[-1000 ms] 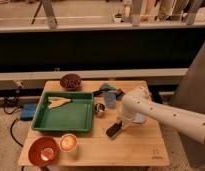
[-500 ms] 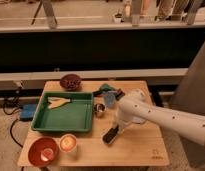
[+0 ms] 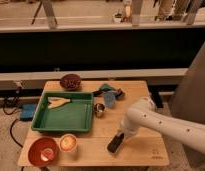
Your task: Wipe table surface with eraser
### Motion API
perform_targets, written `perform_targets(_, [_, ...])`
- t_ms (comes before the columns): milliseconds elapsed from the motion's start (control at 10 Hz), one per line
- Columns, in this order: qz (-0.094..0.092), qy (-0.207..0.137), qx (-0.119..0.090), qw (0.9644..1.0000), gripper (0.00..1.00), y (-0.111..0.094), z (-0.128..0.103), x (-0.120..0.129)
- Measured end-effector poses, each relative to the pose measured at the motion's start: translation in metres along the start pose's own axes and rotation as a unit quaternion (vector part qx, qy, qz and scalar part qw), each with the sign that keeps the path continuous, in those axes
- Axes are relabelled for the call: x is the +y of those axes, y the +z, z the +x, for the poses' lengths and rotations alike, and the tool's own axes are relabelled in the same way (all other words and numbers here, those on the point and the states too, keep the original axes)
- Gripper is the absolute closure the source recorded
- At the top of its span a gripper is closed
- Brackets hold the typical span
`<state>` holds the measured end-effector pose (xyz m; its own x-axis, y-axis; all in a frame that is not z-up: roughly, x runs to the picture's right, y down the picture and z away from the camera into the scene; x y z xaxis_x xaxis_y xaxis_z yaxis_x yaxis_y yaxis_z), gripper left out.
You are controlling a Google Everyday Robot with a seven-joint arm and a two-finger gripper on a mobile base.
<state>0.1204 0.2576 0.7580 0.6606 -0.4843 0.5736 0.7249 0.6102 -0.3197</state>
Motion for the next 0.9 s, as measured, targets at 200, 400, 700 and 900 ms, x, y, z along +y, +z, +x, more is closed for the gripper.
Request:
perform_targets(200, [0.000,0.012,0.025,0.9996,1.00,-0.002,0.019,0.025])
perform_targets(400, [0.004,0.034,0.059,0.9977,1.00,-0.013,0.041,0.043])
perform_targets(700, [0.008,0.056,0.101,0.9933,1.00,-0.037,0.064,0.049])
perform_targets(900, [0.006,0.061,0.112,0.9918,1.00,-0.035,0.073,0.047])
